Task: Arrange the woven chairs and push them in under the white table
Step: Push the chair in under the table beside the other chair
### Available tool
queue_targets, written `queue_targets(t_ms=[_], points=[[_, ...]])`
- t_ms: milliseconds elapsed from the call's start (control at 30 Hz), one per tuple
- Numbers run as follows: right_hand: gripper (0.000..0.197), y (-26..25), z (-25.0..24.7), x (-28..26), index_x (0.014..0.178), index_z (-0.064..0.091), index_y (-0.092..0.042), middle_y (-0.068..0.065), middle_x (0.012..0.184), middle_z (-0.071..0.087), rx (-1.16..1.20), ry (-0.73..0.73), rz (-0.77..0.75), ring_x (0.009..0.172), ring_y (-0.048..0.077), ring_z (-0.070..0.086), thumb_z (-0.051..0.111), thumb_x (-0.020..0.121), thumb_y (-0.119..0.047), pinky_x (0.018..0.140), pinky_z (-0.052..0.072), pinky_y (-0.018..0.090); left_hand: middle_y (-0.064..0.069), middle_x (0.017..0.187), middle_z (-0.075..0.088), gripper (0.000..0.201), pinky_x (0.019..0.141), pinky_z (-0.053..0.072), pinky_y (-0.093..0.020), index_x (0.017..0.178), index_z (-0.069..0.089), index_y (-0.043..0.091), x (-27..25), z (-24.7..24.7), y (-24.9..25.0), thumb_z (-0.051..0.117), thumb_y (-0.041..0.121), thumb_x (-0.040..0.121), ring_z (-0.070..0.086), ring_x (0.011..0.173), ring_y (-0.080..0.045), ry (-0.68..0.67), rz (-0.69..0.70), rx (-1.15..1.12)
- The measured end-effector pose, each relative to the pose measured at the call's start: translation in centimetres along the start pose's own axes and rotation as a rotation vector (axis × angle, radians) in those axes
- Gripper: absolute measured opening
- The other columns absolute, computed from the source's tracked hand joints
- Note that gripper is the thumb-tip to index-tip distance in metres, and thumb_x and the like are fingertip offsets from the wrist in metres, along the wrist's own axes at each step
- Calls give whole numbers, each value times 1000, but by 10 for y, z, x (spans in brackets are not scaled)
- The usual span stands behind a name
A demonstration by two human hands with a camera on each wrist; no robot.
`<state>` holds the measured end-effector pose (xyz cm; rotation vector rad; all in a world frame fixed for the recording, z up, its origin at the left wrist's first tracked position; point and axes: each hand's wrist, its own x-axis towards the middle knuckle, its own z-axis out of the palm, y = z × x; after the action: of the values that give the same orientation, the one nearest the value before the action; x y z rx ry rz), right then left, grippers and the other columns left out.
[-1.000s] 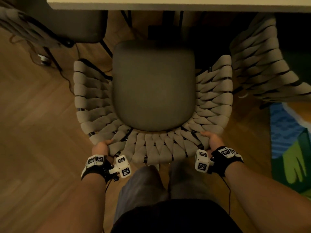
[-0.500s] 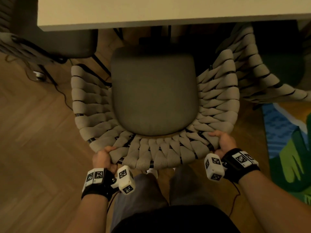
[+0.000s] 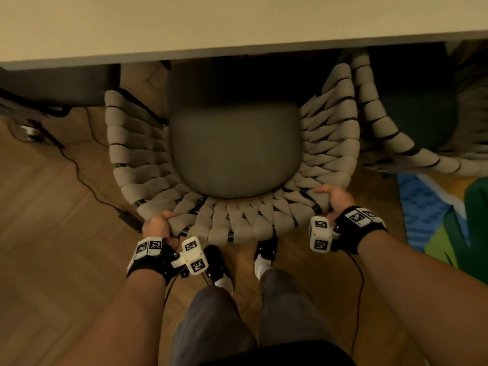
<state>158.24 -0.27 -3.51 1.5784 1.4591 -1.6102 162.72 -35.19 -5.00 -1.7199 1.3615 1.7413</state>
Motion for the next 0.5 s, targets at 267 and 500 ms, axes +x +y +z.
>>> queue_targets(t_ms=[267,500], points=[[86,-53,24,81,126,52,-12,21,122,59,-81,76,48,100,49,61,77,45,-20,71,51,70,-20,133,56,48,91,53,-35,130,54,8,21,39,56,68,12,85,59,106,-31,115,57,-19],[70,-80,41,57,133,46,-6,22,128,54,-172,146,38,110,44,57,78,73,-21,87,53,57,-18,117,64,57,99,48,-45,127,56,9,32,52,68,79,9,75,58,113,-35,209,133,382]])
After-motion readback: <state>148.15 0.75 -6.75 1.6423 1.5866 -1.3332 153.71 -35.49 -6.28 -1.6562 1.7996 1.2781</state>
